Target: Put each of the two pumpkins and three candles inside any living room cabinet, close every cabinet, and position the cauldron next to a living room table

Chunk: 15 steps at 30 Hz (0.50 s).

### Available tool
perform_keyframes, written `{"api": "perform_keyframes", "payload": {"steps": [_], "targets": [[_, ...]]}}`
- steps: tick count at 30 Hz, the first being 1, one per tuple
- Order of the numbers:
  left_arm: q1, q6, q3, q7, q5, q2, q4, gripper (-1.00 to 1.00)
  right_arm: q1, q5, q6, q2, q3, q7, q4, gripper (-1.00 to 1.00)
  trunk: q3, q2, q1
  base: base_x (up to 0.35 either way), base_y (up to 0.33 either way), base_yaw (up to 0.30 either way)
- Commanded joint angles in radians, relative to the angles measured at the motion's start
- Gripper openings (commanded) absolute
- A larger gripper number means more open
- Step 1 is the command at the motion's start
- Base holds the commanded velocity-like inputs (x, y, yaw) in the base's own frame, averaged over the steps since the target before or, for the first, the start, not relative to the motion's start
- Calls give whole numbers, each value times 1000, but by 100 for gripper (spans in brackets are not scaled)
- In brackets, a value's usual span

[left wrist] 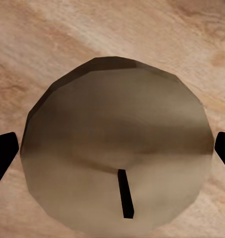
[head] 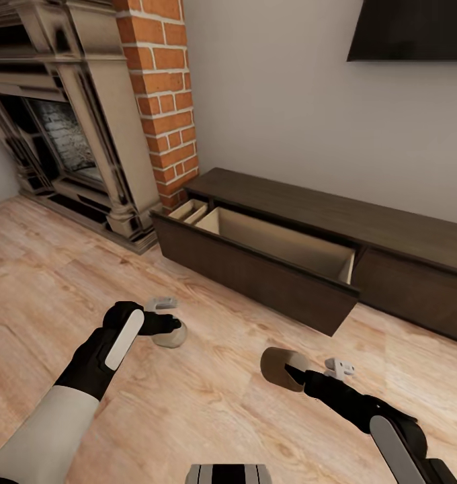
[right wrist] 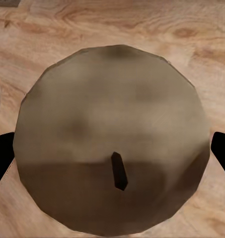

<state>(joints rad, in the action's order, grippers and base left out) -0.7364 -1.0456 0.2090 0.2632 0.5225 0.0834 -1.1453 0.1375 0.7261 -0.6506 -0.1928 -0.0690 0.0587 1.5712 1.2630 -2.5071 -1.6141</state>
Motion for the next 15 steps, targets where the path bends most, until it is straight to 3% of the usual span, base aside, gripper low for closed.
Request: {"api": "perform_keyframes", "payload": {"steps": [1,15], "targets": [[-1,-2,3,10,11,1,-1,-100,1,3,-4,0,0,3,1,-100,1,0,0,264,212,10],[-1,-2,2,9,11,1,6,-100,1,2,-2,-2,1,3,1,-100,1,0,0,207,265,2]]}}
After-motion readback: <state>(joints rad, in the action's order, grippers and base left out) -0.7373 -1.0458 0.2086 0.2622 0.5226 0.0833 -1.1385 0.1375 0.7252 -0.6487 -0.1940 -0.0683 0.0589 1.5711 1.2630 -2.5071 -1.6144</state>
